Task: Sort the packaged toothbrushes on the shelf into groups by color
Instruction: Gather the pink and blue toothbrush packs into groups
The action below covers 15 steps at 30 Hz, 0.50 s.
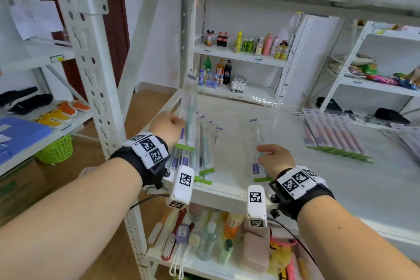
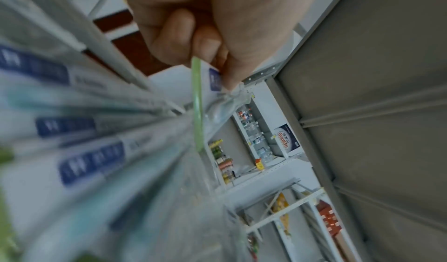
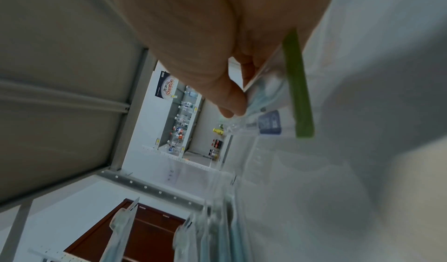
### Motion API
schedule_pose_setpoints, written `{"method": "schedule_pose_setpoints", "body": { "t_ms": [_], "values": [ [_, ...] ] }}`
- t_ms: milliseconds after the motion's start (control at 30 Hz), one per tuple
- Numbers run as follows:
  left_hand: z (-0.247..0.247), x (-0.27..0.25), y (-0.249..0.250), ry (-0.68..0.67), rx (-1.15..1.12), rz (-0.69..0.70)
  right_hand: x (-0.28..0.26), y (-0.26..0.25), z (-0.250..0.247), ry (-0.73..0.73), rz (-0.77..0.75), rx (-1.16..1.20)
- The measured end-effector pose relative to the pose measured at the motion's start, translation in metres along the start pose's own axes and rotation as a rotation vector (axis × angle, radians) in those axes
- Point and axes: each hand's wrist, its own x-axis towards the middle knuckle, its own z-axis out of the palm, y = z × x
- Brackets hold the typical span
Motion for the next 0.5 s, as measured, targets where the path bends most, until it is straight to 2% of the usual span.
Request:
{"method": "schedule_pose_setpoints", "body": {
  "t_ms": [67,200,333,500],
  "values": [
    [0.019,-0.006,0.017,-0.125,-0.099,-0.009,0.002,0.012,-0.016,0.032,0.023,0.002],
    [0.079,-0.027,0.048,-0.408,-0.270,-0.115,0.002,0.037,-0.048,0.048,0.085,-0.022],
    [0.131,-0.046,0.067,-0.559,-0.318,-0.153,0.000,0.056,-0.069,0.031,0.134,-0.037],
    [0.171,-0.054,0.079,-0.690,-0.293,-0.180,-0.002,0.073,-0.083,-0.050,0.110,-0.034]
  ]
}}
